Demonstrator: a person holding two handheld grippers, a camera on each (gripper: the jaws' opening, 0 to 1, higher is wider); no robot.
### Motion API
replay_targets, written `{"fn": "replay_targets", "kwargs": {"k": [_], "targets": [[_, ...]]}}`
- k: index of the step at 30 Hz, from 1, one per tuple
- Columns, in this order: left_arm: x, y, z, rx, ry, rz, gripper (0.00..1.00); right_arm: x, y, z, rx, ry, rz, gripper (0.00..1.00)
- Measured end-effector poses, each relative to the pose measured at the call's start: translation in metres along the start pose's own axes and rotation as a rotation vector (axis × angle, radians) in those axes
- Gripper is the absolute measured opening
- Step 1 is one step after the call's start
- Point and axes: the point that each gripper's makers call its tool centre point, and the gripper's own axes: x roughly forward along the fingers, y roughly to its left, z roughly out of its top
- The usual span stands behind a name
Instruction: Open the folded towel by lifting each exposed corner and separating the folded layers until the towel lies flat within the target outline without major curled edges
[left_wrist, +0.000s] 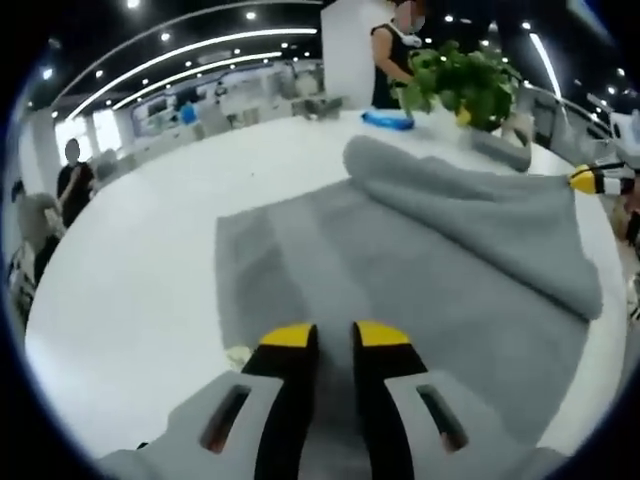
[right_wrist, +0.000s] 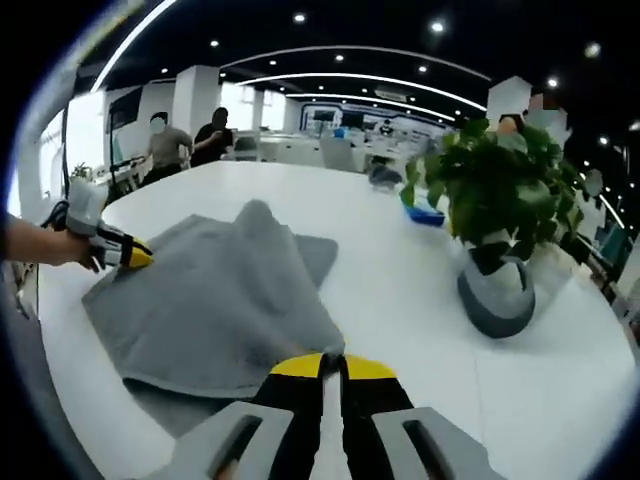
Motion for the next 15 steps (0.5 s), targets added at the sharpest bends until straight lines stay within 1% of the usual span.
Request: {"fn": "replay_targets", "kwargs": {"k": [4, 10, 11, 15], "targets": [[-0.003, 0.005, -0.002, -0.039, -0.002, 0.003, 0.14, -0.002, -0.002, -0.014, 0.013, 0.017, 0.002, 0.02], [-0.011, 0.017, -0.009, -0.054, -0.008, 0.019, 0.13, -0.001, -0.002, -0.028, -0.016, 0.049, -0.018, 0.02], [-0.013, 0.022, -0.011, -0.064, -0.007, 0.026, 0.12, -0.001, -0.003, -0.03, -0.017, 0.054, -0.02, 0.02], [-0.018, 0.032, -0.017, -0.106, -0.006, 0.041, 0.11, -0.002, -0.003, -0.039, -0.01, 0.069, -0.02, 0.01]]}}
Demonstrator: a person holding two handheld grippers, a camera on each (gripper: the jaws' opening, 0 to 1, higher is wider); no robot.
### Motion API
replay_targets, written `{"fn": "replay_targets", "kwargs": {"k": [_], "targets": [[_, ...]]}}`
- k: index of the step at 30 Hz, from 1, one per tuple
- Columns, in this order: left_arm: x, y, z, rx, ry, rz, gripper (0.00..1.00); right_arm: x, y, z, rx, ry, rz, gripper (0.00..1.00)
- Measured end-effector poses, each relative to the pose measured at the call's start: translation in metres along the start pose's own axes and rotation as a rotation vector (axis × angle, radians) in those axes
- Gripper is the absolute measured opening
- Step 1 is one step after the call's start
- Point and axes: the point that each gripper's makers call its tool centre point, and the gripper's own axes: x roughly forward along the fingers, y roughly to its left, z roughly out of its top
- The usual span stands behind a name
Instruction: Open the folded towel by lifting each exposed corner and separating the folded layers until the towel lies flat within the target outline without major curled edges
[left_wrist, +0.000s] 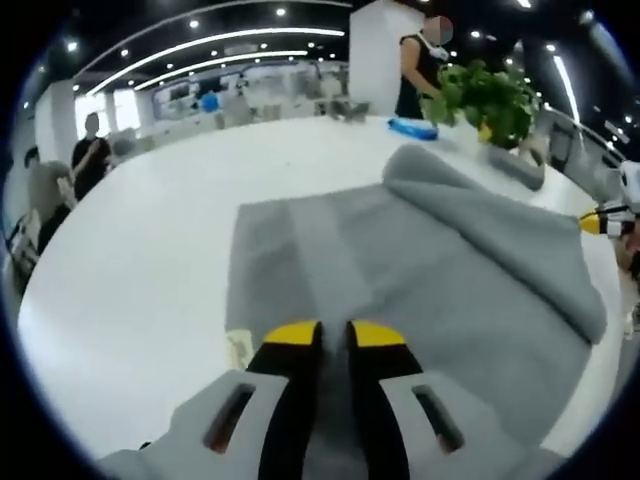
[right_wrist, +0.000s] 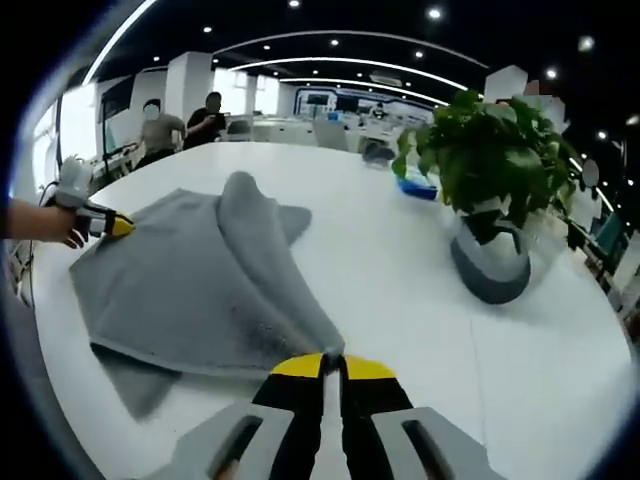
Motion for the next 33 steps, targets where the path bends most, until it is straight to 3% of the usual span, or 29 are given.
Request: {"fn": "replay_targets", "kwargs": {"k": [16, 33], "targets": [[-0.019, 0.026, -0.012, -0.044, -0.027, 0.067, 0.1, -0.017, -0.017, -0.046, 0.06, 0.065, -0.058, 0.0], [-0.056, 0.076, -0.035, -0.117, -0.048, 0.177, 0.09, -0.02, -0.024, -0.06, 0.065, 0.082, -0.093, 0.0]]}}
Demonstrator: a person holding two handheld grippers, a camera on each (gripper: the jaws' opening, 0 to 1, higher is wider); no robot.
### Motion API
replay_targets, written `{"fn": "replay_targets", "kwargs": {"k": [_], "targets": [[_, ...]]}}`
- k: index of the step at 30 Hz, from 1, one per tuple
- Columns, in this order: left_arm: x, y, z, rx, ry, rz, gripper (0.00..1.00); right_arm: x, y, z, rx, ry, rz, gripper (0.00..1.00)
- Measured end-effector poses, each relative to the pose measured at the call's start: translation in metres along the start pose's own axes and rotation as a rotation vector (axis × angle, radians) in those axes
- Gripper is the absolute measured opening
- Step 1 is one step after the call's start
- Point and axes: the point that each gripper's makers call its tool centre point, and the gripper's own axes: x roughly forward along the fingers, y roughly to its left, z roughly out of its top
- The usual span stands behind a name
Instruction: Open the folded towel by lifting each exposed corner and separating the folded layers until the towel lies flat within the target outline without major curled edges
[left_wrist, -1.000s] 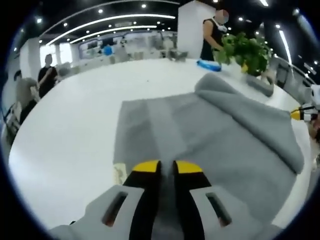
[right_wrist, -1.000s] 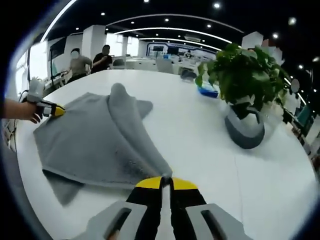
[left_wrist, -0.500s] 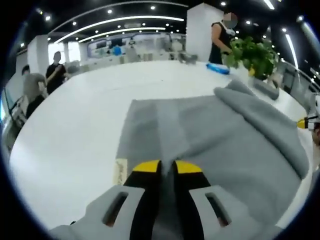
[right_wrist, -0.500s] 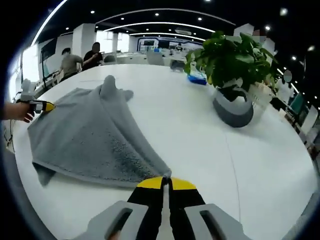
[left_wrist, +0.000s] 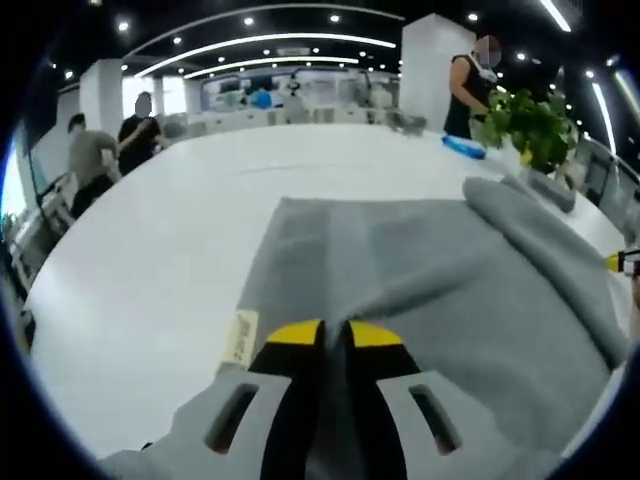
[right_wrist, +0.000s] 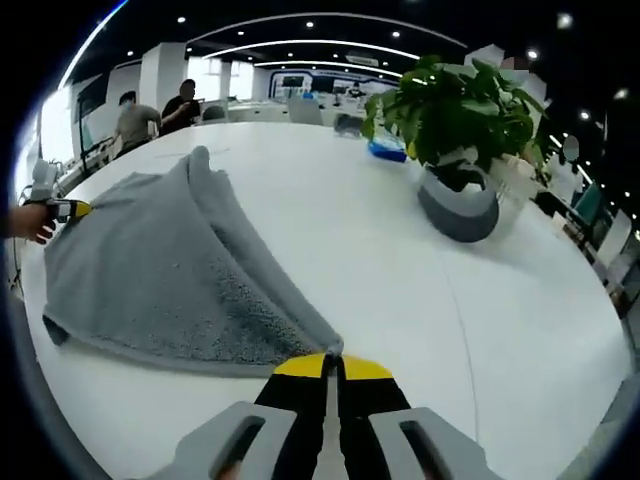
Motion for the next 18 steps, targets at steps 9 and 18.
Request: {"fn": "replay_targets", "kwargs": {"k": [9, 18], "targets": [[-0.018, 0.032, -0.011, -0.046, -0.014, 0.065, 0.08, -0.008, -0.015, -0.011, 0.036, -0.009, -0.037, 0.0], [-0.036, 0.043, -0.018, -0.069, -0.018, 0.108, 0.07, -0.017, -0.023, -0.02, 0.063, -0.023, -0.065, 0.0]]}}
